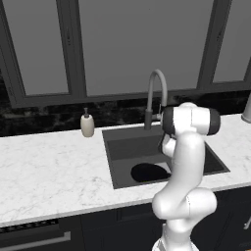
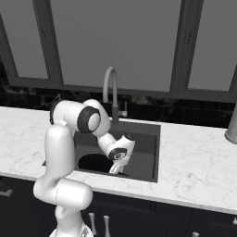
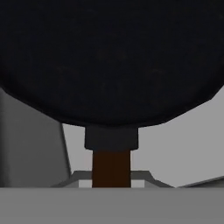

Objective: Pick the pan and sponge and place them into the sink. Then turn on the water.

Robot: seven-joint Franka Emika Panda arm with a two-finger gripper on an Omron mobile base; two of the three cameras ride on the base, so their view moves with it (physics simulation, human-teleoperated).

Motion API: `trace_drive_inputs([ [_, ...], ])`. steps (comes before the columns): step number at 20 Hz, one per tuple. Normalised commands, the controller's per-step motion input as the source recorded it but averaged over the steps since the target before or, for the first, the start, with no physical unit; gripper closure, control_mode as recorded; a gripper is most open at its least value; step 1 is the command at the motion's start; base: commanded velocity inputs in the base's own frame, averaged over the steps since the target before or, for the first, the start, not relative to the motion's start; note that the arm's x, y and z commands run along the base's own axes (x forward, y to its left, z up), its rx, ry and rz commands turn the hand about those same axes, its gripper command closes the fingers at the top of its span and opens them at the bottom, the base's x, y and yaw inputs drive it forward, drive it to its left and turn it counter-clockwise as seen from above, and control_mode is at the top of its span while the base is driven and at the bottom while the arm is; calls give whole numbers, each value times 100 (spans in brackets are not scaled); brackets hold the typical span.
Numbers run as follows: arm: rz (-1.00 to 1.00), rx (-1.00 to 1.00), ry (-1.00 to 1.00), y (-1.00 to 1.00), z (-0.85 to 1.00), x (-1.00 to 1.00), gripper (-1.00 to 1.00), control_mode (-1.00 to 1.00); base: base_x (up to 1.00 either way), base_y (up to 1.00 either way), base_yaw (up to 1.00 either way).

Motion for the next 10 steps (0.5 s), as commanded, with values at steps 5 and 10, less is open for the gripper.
trace_drive_inputs([
  [5,0,0,0,0,-48,28,100,-100,0,0,0],
  [10,0,0,1,0,-14,13,100,-100,0,0,0],
])
